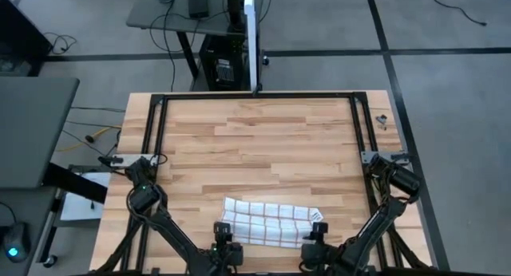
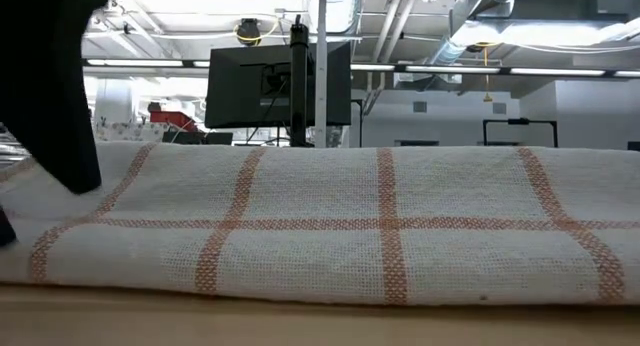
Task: Roll towel
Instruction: Roll the white towel
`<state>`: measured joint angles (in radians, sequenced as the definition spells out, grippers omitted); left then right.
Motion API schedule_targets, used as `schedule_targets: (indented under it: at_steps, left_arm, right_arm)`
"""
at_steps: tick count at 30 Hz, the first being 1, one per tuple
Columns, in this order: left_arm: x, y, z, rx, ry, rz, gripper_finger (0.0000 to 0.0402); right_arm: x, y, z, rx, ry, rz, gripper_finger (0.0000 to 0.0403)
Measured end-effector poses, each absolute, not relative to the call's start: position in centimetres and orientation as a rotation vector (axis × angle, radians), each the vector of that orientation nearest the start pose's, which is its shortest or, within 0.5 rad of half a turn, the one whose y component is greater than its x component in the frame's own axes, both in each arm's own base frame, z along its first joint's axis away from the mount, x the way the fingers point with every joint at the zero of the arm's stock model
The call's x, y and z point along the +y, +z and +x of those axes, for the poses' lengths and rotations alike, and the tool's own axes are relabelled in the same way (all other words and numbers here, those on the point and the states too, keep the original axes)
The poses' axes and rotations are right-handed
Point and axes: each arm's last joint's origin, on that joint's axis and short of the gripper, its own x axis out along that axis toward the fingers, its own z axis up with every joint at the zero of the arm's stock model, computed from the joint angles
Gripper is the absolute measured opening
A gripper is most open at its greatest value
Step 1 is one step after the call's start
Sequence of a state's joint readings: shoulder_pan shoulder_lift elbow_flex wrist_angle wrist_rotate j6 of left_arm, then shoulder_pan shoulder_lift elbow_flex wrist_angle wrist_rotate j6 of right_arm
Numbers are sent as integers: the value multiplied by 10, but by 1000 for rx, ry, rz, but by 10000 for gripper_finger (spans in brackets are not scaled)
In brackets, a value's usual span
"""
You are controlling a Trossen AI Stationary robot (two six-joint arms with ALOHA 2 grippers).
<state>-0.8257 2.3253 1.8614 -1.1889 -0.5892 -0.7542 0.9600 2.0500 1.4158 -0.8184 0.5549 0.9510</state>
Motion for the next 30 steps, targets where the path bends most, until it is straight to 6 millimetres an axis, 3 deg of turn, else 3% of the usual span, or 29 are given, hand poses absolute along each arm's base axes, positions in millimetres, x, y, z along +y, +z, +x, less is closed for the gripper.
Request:
schedule_targets:
  at_steps: [4,12,24,27,30]
  left_arm:
    - [-307,136,313,1158,291,399,158]
    - [-301,129,317,1123,304,408,158]
    - [-297,117,319,1045,296,515,157]
    - [-292,110,316,1061,311,523,139]
    - [-288,106,317,1085,316,497,90]
  right_arm:
    - [301,145,234,1062,-194,-181,228]
    - [290,125,230,1065,-205,-180,228]
    - [288,121,232,1061,-163,-230,225]
    - [287,121,233,1071,-164,-222,210]
    - [284,119,235,1078,-166,-214,170]
